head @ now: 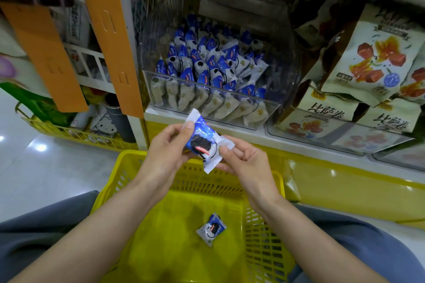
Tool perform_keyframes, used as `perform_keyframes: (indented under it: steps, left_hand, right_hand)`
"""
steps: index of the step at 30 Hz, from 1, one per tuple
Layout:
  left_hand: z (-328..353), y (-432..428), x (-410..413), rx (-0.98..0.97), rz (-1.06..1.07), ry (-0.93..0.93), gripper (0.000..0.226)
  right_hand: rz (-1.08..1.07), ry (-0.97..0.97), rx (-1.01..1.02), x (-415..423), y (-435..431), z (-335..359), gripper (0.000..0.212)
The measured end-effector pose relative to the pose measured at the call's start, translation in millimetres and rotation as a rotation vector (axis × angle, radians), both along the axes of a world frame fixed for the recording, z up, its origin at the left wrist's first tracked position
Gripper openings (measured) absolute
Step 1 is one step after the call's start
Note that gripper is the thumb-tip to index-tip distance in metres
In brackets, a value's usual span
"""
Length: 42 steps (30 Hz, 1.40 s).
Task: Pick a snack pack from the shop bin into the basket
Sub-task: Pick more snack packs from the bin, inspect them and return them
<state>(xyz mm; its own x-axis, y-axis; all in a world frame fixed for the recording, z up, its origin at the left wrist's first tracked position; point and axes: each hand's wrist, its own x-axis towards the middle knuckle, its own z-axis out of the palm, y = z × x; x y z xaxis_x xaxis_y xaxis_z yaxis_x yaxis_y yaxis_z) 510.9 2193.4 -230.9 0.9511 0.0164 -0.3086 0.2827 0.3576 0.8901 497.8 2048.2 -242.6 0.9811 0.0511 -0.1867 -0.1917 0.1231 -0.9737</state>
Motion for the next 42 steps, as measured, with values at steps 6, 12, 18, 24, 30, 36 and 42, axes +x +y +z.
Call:
perform_keyframes:
  steps: [6,12,18,24,30,36,42]
  left_hand:
    - [5,-2,-3,0.212,-0.077,-0.09,0.012]
    - [15,5,3,0.349,-0.119,-0.242,0.012]
    - [35,15,13,0.477,-0.198,-0.386,0.016]
    - [61,15,32,0.595,-0.114,-0.557,0.016]
    - [70,33,63,1.185,-0.198,-0.735,0.038]
    - [51,36,73,1.511,-0.305,-0.759,0.036]
    - [46,35,74,1.511,-0.28,-0.775,0.036]
  right_hand:
    - [-0.031,0.041,0.032,1,-4,-3,0.018]
    - [-0.028,-0.115,-0.212,1,-5,6,0.025]
    - [0.138,-0.269,-0.398,1,-7,32,0.028]
    - [0.022,-0.395,-0.408,24,1,73,0.028]
    - [-0.236,-0.587,-0.707,86,-10,112,0.029]
    - [-0.187,-0.515,-1.113,141,-17,110,0.033]
    - [-0.077,-0.395,-1.539,160,-22,110,0.032]
